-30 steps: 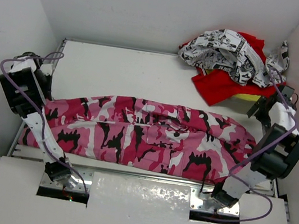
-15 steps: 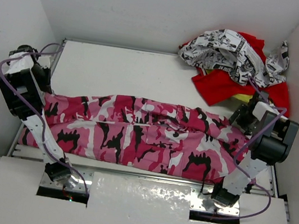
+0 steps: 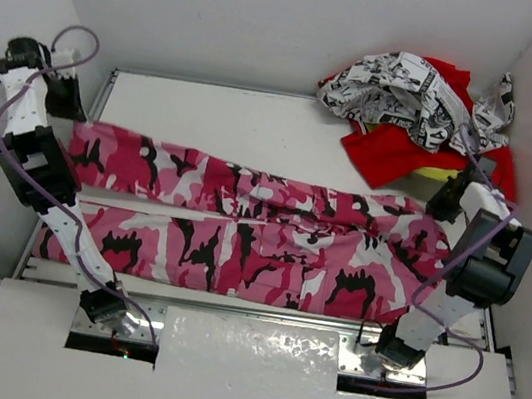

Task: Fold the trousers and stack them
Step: Fold the trousers

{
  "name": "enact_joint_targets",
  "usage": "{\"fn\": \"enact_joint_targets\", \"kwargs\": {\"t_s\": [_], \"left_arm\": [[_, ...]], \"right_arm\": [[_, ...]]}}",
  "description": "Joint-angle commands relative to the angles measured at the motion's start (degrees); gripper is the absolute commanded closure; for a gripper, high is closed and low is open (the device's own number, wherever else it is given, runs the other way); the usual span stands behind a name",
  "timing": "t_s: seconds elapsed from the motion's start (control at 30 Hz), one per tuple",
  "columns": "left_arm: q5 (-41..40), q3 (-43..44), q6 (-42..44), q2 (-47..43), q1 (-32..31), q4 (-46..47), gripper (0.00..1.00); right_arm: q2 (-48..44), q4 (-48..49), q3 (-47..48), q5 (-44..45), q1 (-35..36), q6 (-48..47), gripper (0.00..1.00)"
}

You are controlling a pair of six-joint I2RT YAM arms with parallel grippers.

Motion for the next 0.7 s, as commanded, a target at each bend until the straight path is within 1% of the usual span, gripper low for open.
{"fn": "enact_joint_targets", "kwargs": {"t_s": [0.0, 0.03, 0.07, 0.1, 0.13, 0.17, 0.2, 0.27, 0.3, 0.33, 0.37, 0.4, 0.43, 0.5, 0.53, 0.57, 0.6, 0.63, 0.67], "left_arm": [[5.3, 11.7, -1.8, -1.2, 0.3, 3.9, 1.00], [5.1, 14.4, -2.3, -1.8, 0.4, 5.0, 1.00], [5.0, 14.9, -2.4, -2.4, 0.6, 5.7, 1.00], [5.1, 14.9, -2.5, -3.2, 0.8, 6.5, 1.00], [5.4, 13.7, -2.8, -5.0, 1.7, 8.3, 1.00], [6.1, 12.5, -2.5, -6.2, 2.1, 9.0, 1.00], [7.9, 10.8, -2.1, -7.3, 2.3, 9.5, 1.00], [9.9, 0.6, 1.6, -12.6, 2.9, 10.6, 1.00], [9.9, 0.5, 3.0, -12.6, 2.9, 10.6, 1.00], [9.8, -6.2, 5.3, -15.5, 3.0, 11.6, 1.00], [9.5, -9.6, 6.3, -17.0, 3.3, 12.1, 1.00], [9.5, -13.1, 7.2, -18.2, 3.7, 12.5, 1.00], [9.4, -19.2, 9.1, -20.6, 4.8, 13.1, 1.00], [9.4, -24.2, 11.1, -22.3, 6.5, 12.8, 1.00], [9.2, -28.2, 13.3, -23.6, 8.7, 11.7, 1.00], [9.0, -30.0, 14.8, -24.0, 9.8, 10.9, 1.00], [7.6, -33.7, 16.5, -24.4, 11.2, 9.8, 1.00], [6.5, -35.8, 19.4, -25.2, 11.5, 9.6, 1.00], [5.7, -37.6, 20.8, -25.6, 11.7, 9.5, 1.00]], "right_arm": [[-10.6, 10.7, 1.6, -3.2, -3.9, 3.0, 1.00], [-12.6, 12.9, 0.0, -3.9, -4.9, 5.2, 1.00], [-16.7, 18.2, -1.7, -4.8, -7.0, 6.3, 1.00], [-18.6, 20.8, -3.6, -5.3, -7.9, 7.2, 1.00], [-20.4, 23.1, -7.3, -5.7, -8.6, 7.7, 1.00], [-23.7, 25.8, -8.9, -6.2, -9.3, 7.3, 1.00], [-25.1, 28.0, -10.7, -6.6, -9.3, 6.4, 1.00], [-28.2, 32.7, -18.4, -9.7, -9.3, 4.5, 1.00], [-28.2, 34.1, -18.4, -10.6, -9.3, 4.5, 1.00], [-29.9, 35.4, -22.7, -11.3, -9.3, 4.5, 1.00], [-30.8, 37.0, -24.9, -11.7, -9.3, 4.8, 1.00], [-31.6, 37.3, -27.0, -11.7, -9.3, 4.9, 1.00], [-33.8, 37.5, -31.2, -10.9, -9.3, 5.1, 1.00], [-36.6, 37.7, -35.6, -8.1, -9.3, 5.0, 1.00], [-39.9, 38.0, -40.3, -3.2, -9.3, 5.5, 0.89], [-41.3, 38.5, -42.7, -0.9, -9.3, 6.1, 0.77], [-42.7, 38.5, -47.0, 1.1, -9.3, 7.6, 0.57], [-44.9, 38.6, -48.7, 3.9, -9.4, 7.8, 0.37], [-45.7, 37.9, -49.9, 5.0, -9.5, 8.1, 0.32]]}}
